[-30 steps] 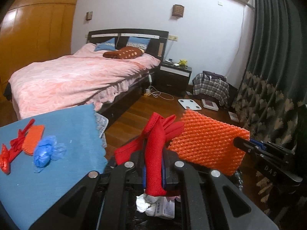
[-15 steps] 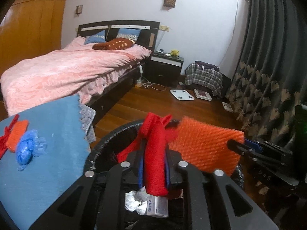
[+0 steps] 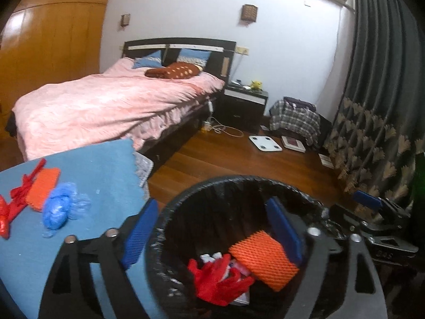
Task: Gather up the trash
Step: 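Carry the gloves and mesh pad over the bin and open both tools, then move both tools back over the remaining items on the table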
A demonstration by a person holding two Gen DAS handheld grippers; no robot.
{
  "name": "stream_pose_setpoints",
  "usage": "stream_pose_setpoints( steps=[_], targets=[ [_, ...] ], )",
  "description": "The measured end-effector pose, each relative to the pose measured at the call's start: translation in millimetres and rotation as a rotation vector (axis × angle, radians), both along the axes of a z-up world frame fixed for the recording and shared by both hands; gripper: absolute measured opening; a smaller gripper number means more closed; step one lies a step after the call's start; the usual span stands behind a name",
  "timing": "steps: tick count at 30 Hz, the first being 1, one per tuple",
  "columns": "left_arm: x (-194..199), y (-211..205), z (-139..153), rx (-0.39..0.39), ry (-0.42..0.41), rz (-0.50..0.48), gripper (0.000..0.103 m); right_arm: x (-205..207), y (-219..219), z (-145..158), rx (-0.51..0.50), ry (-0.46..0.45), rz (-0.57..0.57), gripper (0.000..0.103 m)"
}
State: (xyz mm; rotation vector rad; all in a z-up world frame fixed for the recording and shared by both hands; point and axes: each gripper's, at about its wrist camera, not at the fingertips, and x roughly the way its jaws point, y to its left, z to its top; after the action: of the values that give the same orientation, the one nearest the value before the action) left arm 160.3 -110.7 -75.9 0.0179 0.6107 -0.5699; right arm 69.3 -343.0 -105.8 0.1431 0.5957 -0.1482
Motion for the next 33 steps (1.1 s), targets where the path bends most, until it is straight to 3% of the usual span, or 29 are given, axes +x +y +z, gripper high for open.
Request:
stream_pose_setpoints(
  steps=[7,18,33],
  targets=[
    [2.4,34.2,7.8,0.008,-0.034,0.08,0.095,18.0,24.4,12.6,-0.001,-0.022,0.057,0.097],
    [9.4,102.9,-0.6,0.029,-0.039,0.236,0.096,67.1,96.4,31.6,0.027,-0.065,0.194,0.097],
    [43.4,245.5,-19.7,0.096,-0.042,0.548,0.096,145.6,208.6,25.3,0.042,-0.037,0.336,0.097]
  ],
)
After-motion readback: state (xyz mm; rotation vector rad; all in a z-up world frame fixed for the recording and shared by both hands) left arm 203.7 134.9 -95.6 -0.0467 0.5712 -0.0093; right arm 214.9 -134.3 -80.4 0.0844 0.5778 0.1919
